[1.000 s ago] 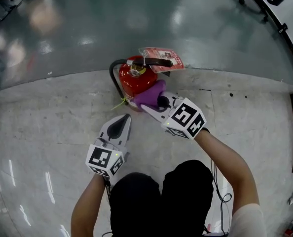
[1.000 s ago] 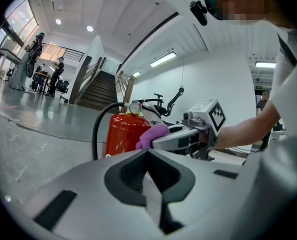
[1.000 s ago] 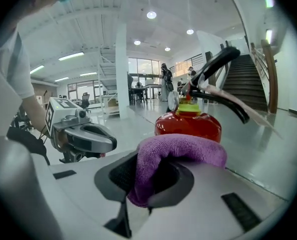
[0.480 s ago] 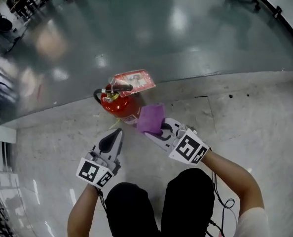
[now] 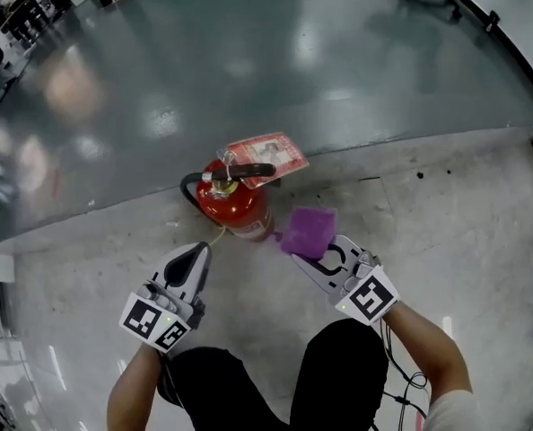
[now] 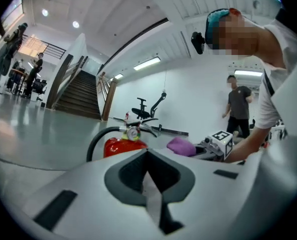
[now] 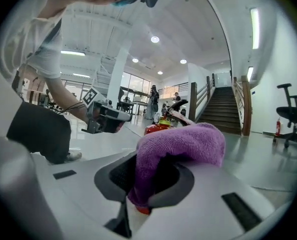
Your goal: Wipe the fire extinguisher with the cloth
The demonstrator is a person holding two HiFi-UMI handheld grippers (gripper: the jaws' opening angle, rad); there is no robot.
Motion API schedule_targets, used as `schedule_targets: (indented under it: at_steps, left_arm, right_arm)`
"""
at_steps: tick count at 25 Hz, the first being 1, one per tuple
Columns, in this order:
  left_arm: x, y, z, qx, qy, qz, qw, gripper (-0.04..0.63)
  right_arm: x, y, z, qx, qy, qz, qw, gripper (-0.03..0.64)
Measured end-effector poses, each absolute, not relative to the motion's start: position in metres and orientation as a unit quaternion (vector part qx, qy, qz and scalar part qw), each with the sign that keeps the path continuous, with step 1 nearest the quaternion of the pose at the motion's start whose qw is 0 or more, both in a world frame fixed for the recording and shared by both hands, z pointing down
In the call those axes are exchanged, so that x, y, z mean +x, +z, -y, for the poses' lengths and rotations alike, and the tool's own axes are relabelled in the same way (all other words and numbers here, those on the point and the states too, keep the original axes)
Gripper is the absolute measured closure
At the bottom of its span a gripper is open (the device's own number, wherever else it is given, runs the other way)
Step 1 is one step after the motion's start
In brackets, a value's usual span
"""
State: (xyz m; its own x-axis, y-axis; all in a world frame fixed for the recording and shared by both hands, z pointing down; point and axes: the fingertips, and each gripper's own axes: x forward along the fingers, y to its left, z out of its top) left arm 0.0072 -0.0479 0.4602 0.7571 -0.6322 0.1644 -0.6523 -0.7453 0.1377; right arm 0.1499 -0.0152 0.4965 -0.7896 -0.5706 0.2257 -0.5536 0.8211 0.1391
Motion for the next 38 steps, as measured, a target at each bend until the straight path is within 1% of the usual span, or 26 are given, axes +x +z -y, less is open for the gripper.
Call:
schedule_targets:
  at_steps: [3,7,10,14,16,18,21,24,26,28,31,34,38]
  left_arm:
    - [-0.019,0.479,0.070,0.953,0.071,0.285,0.070,0.591]
    - [-0.049,0.477,0.085,0.979,0.071,0.187,0.036,0.591]
    - [-0.064,0.471,0.086,0.990,0.065,0.116,0.051,0.591]
    - [-0.076,0.468,0.073,0.993,0.069,0.064,0.077,0.591]
    - [-0.078,0.479,0.065,0.991,0.081,0.050,0.092,0.591]
    - [-0.072,0.491,0.059,0.991,0.081,0.039,0.095,0.591]
    - [-0.056,0.505,0.060,0.993,0.057,0.036,0.100,0.591]
    - [-0.041,0.501,0.054,0.995,0.051,0.033,0.079,0.591]
    - [-0.029,0.494,0.049,0.996,0.058,0.026,0.070,0.591]
    - [-0.022,0.490,0.043,0.994,0.076,0.023,0.079,0.591]
    - [-0.027,0.490,0.035,0.990,0.113,0.033,0.076,0.591]
    - [-0.017,0.509,0.061,0.991,0.109,0.042,0.071,0.591]
    - [-0.021,0.553,0.073,0.993,0.095,0.027,0.069,0.591]
  right_arm:
    - [0.119,0.509,0.023,0.362,-0.029,0.923,0.126,0.555]
    - [0.082,0.512,0.029,0.460,-0.030,0.880,0.117,0.555]
    - [0.060,0.497,0.022,0.515,-0.038,0.847,0.126,0.555]
    - [0.036,0.482,0.009,0.546,-0.018,0.823,0.153,0.555]
    - [0.030,0.503,-0.002,0.559,0.035,0.813,0.159,0.555]
    - [0.030,0.530,-0.009,0.577,0.074,0.799,0.151,0.555]
    - [0.035,0.565,-0.009,0.590,0.079,0.791,0.138,0.555]
    - [0.038,0.589,-0.012,0.594,0.098,0.790,0.115,0.555]
    - [0.050,0.597,-0.012,0.603,0.110,0.782,0.114,0.555]
    - [0.059,0.599,-0.012,0.606,0.110,0.780,0.112,0.555]
    - [0.049,0.610,-0.022,0.598,0.139,0.782,0.106,0.555]
    - [0.052,0.646,-0.004,0.602,0.147,0.777,0.110,0.555]
    - [0.031,0.716,0.018,0.600,0.170,0.776,0.101,0.555]
